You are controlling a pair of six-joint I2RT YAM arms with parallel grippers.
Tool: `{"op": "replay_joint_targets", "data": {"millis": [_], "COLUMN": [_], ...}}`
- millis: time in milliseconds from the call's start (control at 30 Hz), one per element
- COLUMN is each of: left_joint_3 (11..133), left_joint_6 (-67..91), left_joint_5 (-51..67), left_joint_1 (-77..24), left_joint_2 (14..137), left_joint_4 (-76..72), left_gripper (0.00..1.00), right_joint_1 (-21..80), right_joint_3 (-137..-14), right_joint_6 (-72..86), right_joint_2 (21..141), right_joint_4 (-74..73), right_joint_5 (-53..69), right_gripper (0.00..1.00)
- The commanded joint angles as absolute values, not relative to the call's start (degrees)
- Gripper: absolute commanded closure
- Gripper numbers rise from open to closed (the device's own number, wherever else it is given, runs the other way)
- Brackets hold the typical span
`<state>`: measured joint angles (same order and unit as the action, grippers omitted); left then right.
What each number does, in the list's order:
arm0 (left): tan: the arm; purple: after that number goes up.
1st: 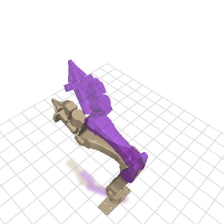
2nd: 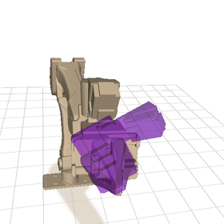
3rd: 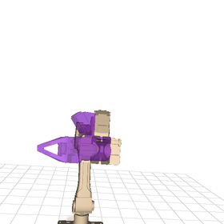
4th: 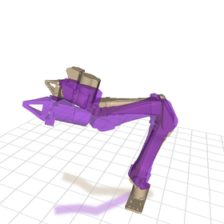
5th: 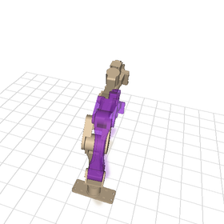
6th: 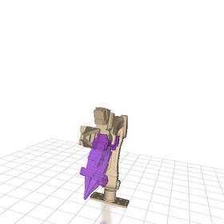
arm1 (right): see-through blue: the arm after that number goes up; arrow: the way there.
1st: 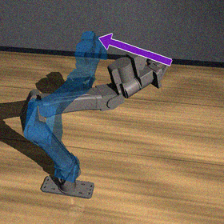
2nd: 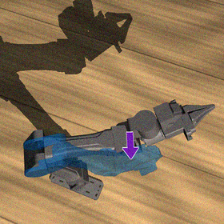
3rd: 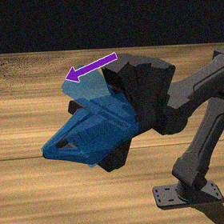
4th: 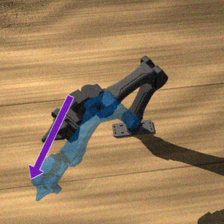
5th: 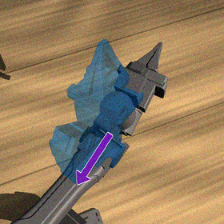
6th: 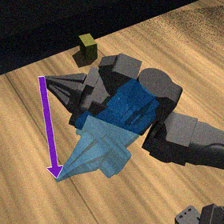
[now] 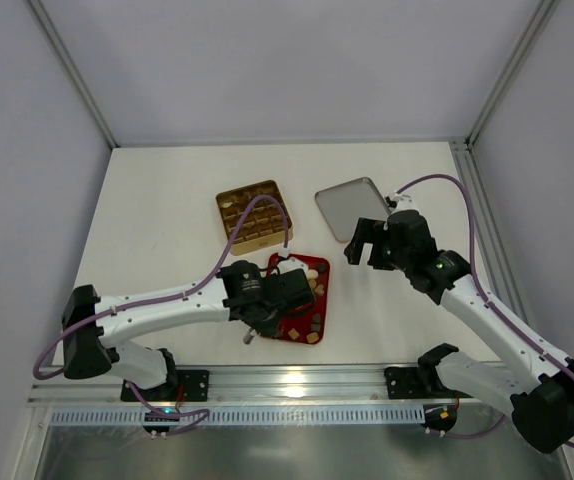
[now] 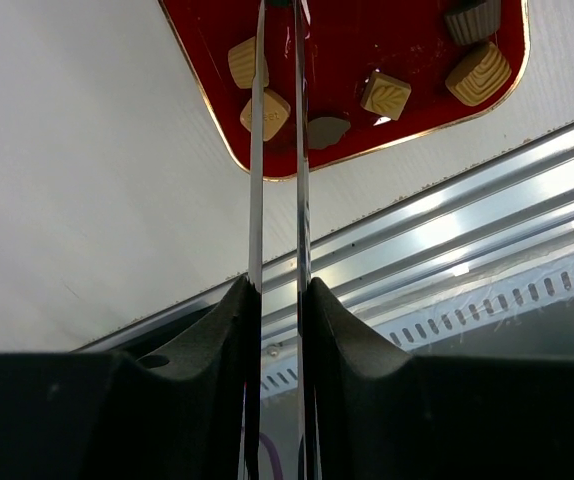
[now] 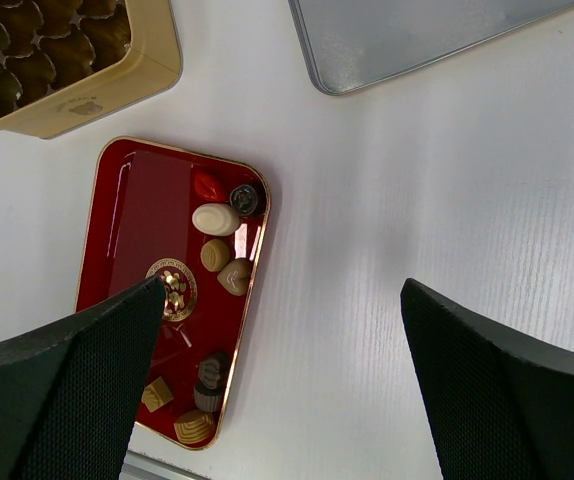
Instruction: Pack the chocolate
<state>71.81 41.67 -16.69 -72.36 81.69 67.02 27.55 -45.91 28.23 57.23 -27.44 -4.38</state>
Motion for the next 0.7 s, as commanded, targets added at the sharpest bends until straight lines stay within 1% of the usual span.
{"op": "replay_joint_targets", "data": {"millis": [0, 433, 667], "left_joint_3": [73.56, 75.41, 77.17], "left_joint_6": [41.66, 39.73, 37.36], "left_joint_5": [-18.81, -18.37, -18.02], "left_joint_1": [-72.6, -70.93, -67.94], "left_joint_2": [80.07, 78.75, 77.96], "left_joint_4": [67.33, 67.15, 66.88], "left_gripper": [0.74, 0.73, 0.73], "right_joint_1": [27.77, 27.69, 27.69], "right_joint_3": [-45.97, -45.88, -46.05], "right_joint_6": [28.57, 28.56, 28.65], "right_joint_2": [56.43, 56.16, 56.07], "right_joint_4": [-25.58, -25.75, -25.66], "right_joint_5": [-5.1, -5.1, -5.1], "right_gripper": [0.0, 0.0, 0.0]}}
